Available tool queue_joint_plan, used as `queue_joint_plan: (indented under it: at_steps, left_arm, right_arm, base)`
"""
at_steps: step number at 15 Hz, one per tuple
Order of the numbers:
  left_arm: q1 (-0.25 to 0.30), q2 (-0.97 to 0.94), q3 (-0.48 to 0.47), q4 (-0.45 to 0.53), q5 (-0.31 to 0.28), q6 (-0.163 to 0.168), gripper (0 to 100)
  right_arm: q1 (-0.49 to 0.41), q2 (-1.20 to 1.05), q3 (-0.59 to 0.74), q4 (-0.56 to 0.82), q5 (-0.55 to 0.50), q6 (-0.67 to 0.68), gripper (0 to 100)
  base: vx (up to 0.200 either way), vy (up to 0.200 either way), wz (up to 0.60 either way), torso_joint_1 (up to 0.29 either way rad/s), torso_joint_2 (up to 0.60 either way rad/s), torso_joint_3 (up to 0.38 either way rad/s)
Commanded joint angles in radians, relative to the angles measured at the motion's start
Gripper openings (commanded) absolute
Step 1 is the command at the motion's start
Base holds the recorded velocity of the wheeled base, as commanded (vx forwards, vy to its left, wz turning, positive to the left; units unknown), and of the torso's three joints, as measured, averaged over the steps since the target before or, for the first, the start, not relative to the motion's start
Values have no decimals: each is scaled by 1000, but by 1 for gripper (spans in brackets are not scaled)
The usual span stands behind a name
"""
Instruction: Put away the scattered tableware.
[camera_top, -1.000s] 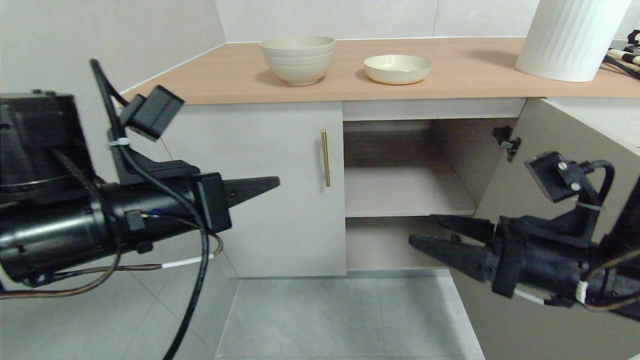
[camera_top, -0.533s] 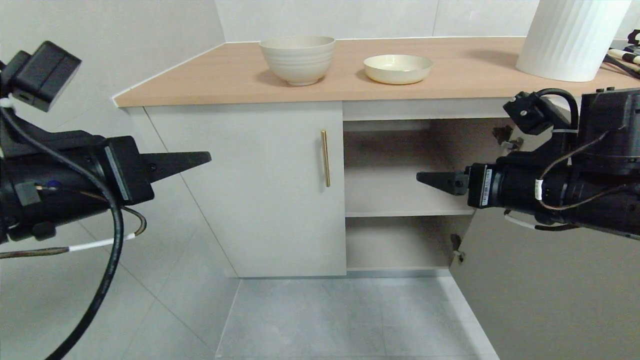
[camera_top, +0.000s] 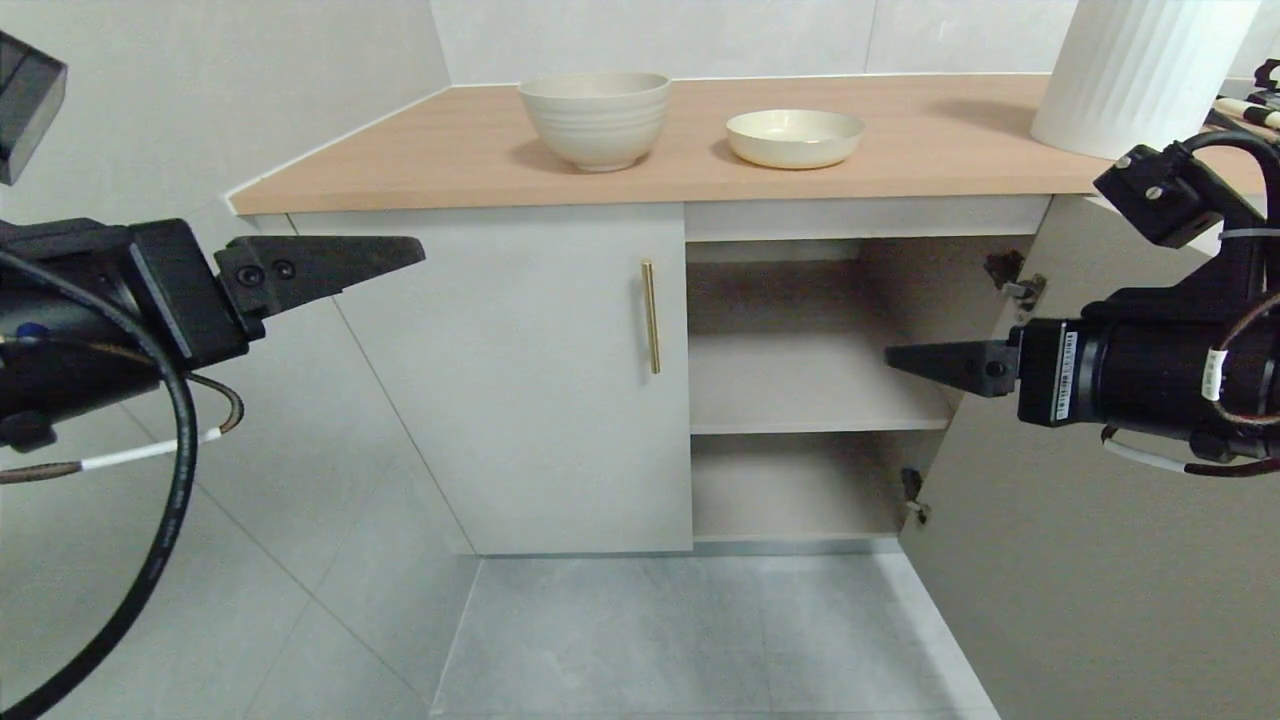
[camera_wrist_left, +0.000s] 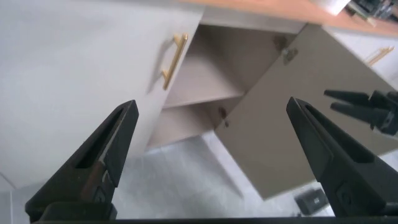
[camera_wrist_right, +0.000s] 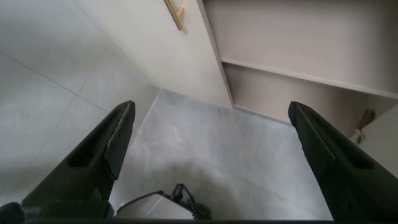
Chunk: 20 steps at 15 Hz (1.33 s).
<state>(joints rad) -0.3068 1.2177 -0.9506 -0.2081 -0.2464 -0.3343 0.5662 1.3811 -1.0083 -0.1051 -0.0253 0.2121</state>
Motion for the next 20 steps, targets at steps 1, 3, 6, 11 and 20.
queue_joint_plan:
  at_steps: [1, 3, 6, 11, 20]
  left_arm:
    - [-2, -12, 12, -8, 1, 0, 100]
    - [-2, -20, 13, -8, -2, 0, 100]
    - [-2, -20, 18, -7, -7, 1, 100]
    - [-2, -24, 16, -5, -7, 1, 100]
    - [-2, -20, 16, -7, -7, 1, 100]
  right_arm:
    - [1, -10, -3, -1, -2, 1, 100]
    - [1, -17, -1, -1, -22, 0, 100]
    - [1, -17, -1, -1, -22, 0, 100]
    - [1, -30, -1, -1, -21, 0, 100]
    - [23, -42, 4, 2, -11, 3, 100]
  base:
    - [0, 0, 0, 0, 0, 0]
    - [0, 0, 0, 0, 0, 0]
    - [0, 0, 0, 0, 0, 0]
    - [160, 0, 0, 0, 1, 3]
    - [200, 0, 0, 5, 1, 1]
